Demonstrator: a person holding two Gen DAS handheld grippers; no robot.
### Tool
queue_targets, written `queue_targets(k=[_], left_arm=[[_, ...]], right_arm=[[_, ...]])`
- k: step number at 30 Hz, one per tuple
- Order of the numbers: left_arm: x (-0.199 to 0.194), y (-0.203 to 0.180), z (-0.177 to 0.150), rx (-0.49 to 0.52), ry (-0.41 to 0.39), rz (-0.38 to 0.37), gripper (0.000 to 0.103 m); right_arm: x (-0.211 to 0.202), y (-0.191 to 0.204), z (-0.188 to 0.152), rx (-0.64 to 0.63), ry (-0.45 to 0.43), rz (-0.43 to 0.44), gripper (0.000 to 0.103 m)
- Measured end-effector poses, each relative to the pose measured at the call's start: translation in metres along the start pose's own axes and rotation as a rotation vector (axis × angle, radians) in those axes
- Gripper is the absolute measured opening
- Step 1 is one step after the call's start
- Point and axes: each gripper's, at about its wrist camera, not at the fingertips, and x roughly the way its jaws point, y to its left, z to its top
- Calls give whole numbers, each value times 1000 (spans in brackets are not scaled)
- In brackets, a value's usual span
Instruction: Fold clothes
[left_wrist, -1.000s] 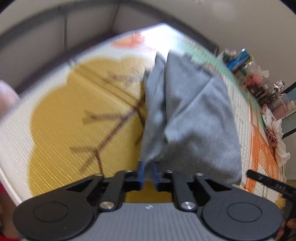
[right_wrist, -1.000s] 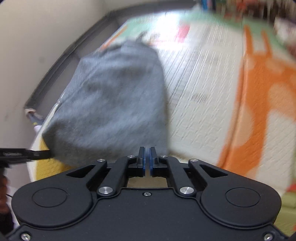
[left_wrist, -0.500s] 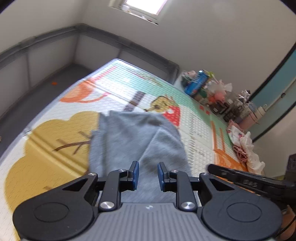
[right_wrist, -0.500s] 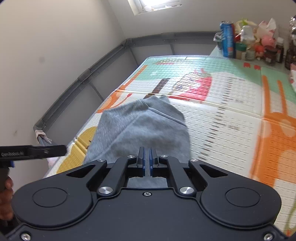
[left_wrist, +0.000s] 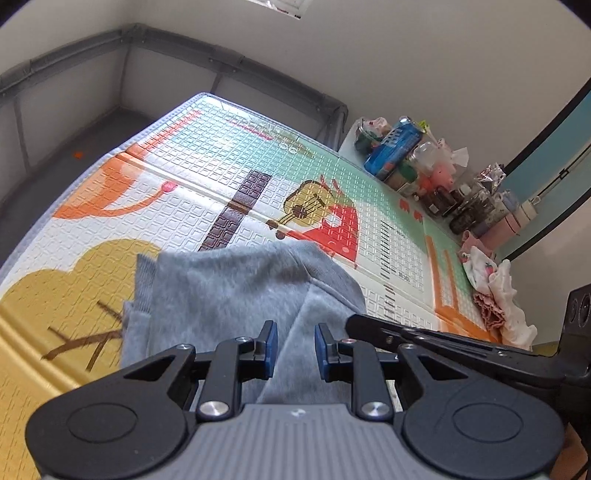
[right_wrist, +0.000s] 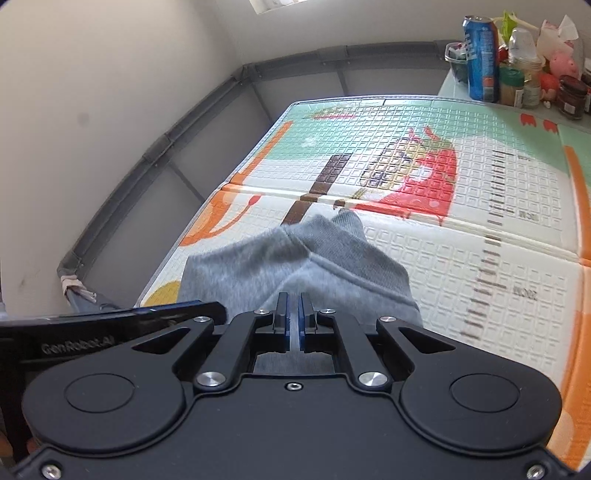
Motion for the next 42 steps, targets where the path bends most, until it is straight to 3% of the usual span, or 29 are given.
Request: queue_targets(k=[8,13,20,29,33,34,36,42], left_arm=[[34,14,10,-3,44,55,24],[44,32,9,-5,61,77,18],[42,51,12,-21,53,103,8],[28,72,11,-58,35,149,7],[20,77,6,-58,35,183,7],[17,77,6,-60,35,198,9],[11,77,6,-45,28,255,31],[-14,73,3,-36,29,318,31]], right_arm=[[49,-3,8,15,57,-13,5],[64,-4,4,-43,73,-55,5],[68,-12,8,-74,77,-78,2],[63,-16,10,-82,68,-110,0],[51,-19,11,-83,54,-172,0],[47,-19,11,-88,50,-191,3],[38,-21,13,-107,41,-236,5],[5,-31,13,-109,38,-263,6]])
